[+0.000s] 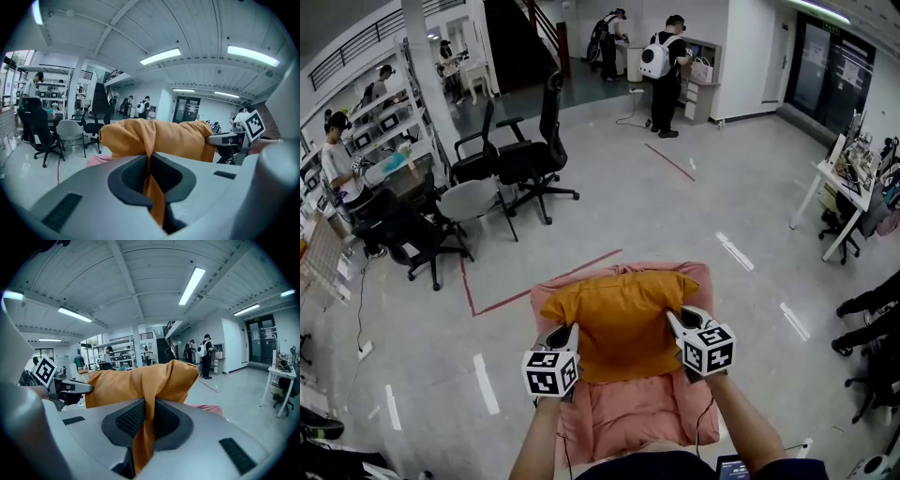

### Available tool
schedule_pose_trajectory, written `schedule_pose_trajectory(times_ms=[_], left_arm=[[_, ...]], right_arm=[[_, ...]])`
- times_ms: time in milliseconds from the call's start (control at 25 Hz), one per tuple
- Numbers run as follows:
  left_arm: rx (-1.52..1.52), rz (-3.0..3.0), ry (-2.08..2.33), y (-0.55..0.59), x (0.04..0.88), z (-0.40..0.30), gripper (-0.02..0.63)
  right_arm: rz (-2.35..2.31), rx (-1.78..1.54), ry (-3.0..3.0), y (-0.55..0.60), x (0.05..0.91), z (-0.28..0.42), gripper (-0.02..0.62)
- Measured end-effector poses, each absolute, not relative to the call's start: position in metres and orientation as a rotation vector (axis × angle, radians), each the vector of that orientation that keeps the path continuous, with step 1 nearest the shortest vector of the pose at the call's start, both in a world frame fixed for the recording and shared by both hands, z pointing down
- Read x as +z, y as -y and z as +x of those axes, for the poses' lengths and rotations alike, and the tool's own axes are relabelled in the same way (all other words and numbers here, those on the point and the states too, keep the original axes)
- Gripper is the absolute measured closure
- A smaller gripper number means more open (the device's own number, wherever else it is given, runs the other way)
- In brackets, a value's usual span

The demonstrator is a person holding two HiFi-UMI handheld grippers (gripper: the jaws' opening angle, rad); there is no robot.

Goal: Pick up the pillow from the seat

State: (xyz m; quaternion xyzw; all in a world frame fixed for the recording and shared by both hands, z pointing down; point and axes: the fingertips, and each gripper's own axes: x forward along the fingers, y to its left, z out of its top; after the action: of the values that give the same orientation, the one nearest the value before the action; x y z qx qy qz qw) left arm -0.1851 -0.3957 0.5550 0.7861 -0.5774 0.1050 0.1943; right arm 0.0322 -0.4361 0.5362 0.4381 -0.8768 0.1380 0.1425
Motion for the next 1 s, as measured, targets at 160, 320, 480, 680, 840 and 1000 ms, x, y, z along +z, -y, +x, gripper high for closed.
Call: schedule_pose_trajectory(times_ms=[160,320,480,680,840,1000], left_arm=[[0.267,2.234,1.615,0.379,0.544,-0.185,0.583],[0.244,2.268,1.610,0.363,0.531,-0.186,0.583],[0.238,2.292,1.608,0.348,0.521,-0.189,0.583],[0.216,2.315,1.596,0.332,0.514,-0.192,0.583],[0.182,2.333,1.603,0.320,0.499,-0.199,0.583],[0.156,2.353,1.608,0.310,0.488,-0.209,0.583]], right_arm=[[1.298,0.382,2.539,0.418,0.523,0.033,0.541],[1.331,0.354,2.544,0.402,0.509,0.032,0.541],[1.363,0.338,2.540,0.385,0.499,0.028,0.541],[1.387,0.325,2.547,0.368,0.489,0.025,0.541],[1.392,0.287,2.561,0.356,0.472,0.018,0.541],[1.408,0.258,2.576,0.344,0.461,0.009,0.541]])
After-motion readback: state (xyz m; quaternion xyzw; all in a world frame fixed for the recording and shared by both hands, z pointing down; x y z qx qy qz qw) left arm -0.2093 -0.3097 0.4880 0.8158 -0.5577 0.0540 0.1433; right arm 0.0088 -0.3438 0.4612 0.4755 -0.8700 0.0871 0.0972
